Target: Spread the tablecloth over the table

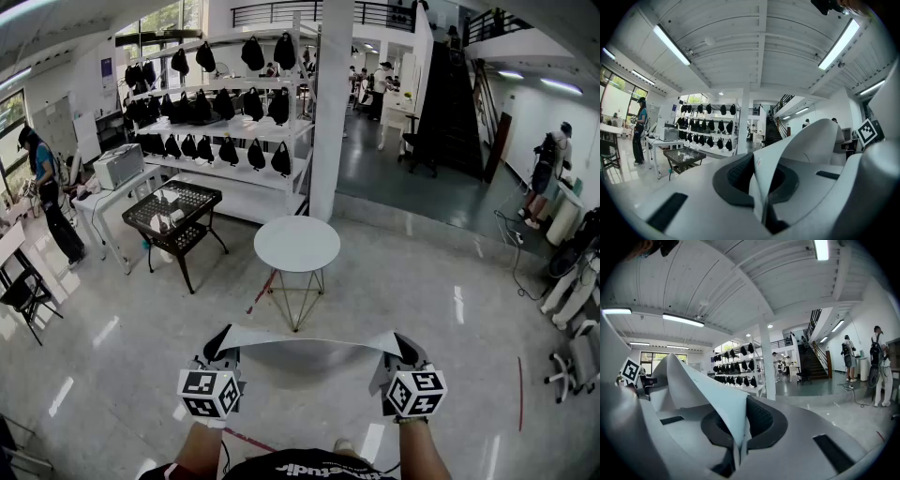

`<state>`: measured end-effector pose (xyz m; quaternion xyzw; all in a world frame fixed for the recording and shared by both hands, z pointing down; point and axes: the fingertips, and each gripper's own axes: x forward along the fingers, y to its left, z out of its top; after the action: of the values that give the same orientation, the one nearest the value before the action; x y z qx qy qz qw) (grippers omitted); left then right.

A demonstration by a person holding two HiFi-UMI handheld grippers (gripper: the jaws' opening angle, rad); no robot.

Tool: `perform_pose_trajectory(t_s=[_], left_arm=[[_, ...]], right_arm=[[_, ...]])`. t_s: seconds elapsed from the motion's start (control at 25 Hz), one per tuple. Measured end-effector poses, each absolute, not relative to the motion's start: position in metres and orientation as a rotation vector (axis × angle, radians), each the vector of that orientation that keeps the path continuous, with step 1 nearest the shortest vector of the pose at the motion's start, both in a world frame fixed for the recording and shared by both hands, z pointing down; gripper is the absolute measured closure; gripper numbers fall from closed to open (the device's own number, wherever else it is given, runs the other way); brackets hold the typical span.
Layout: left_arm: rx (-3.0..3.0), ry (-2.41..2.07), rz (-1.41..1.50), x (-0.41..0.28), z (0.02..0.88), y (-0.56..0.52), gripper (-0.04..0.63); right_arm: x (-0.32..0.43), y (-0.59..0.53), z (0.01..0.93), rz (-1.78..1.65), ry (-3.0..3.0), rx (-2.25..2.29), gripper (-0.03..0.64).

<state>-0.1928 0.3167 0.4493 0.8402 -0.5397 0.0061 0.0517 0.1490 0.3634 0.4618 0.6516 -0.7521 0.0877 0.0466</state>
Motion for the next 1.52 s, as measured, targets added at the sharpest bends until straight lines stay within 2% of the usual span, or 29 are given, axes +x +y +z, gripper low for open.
perform_pose_trajectory(t_s=[0.68,1.08,1.52], left_arm=[[2.474,-1.412,-0.285,-0.209,0.428,0.297,0.577],[2.532,-1.509,-0.105,-0.213,0.432,0.295,0.578],[2.533,-1.5,-0.134,-0.212,0.44,0.288,0.578]], right_arm=[[0.146,0.343,0.438,0.342,-2.385,2.094,0.591],[0.14,0.345,0.439,0.313,-2.357,2.097,0.591],[0.135,0.336,0.436,0.277,-2.376,2.039,0.59]])
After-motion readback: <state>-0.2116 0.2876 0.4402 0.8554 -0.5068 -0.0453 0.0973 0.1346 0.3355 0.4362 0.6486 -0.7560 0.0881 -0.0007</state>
